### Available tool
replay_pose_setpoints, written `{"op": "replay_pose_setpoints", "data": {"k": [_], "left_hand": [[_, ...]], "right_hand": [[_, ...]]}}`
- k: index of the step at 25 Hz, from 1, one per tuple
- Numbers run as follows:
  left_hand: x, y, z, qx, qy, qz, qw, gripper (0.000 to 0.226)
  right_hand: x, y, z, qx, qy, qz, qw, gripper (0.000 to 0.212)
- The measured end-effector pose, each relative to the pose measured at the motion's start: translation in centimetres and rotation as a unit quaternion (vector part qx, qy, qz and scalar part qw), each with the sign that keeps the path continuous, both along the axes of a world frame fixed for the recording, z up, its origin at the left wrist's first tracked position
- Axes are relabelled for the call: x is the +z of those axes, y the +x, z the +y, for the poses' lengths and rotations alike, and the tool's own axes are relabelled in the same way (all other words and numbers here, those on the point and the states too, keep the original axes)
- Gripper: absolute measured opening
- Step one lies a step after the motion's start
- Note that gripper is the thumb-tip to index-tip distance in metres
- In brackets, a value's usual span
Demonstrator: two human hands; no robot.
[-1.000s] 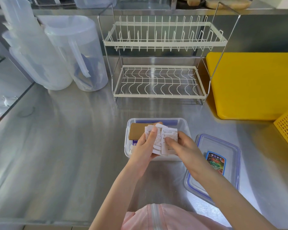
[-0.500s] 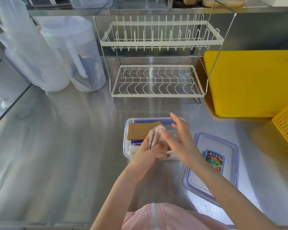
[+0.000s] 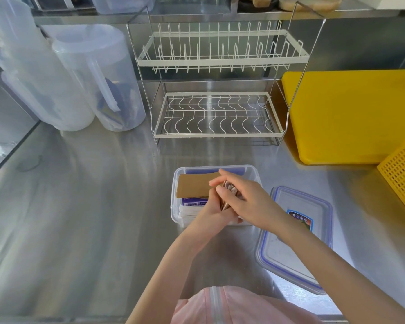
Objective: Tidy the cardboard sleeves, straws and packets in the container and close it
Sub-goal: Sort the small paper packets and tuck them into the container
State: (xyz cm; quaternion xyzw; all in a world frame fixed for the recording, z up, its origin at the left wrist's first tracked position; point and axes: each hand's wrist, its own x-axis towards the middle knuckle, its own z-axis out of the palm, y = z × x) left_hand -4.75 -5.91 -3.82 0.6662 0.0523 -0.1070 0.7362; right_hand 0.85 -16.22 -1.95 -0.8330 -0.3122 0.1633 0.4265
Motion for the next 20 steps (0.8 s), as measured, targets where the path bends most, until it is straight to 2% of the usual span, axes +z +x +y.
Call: {"op": "replay_pose_setpoints", "data": {"k": [4, 5, 9, 12, 14, 17, 20], "left_hand": [[0.4, 0.4, 0.3, 0.019, -0.029, 0.032, 0.999, 0.035], [0.3, 0.5, 0.6, 0.029, -0.043, 0.042, 0.998, 0.033], [0.1, 1.1, 0.9, 0.016, -0.009, 0.005, 1.000, 0.035], [-0.2, 1.8, 0.4, 0.021, 0.034, -0.002, 0.999, 0.040], [-0.2, 2.4, 0.1, 0.030, 0.090, 0.007, 0.995, 0.038], [-0.2, 3.3, 0.0, 0.035, 0.189, -0.010, 0.981, 0.035], [-0.4, 3.7, 0.7, 0.068, 0.180, -0.028, 0.981, 0.034]], "right_hand": [[0.6, 1.3, -1.5, -0.018, 0.071, 0.119, 0.990, 0.029], [0.7, 1.6, -2.0, -0.016, 0.076, 0.123, 0.989, 0.029], [1.3, 3.0, -3.4, 0.023, 0.002, 0.055, 0.998, 0.037], [2.0, 4.1, -3.4, 0.054, -0.028, 0.081, 0.995, 0.035], [2.1, 4.7, -3.3, 0.053, -0.058, 0.080, 0.994, 0.032], [2.0, 5.5, -3.0, 0.054, -0.120, 0.029, 0.991, 0.026], [2.1, 7.1, -3.0, 0.030, -0.135, -0.001, 0.990, 0.022]]}}
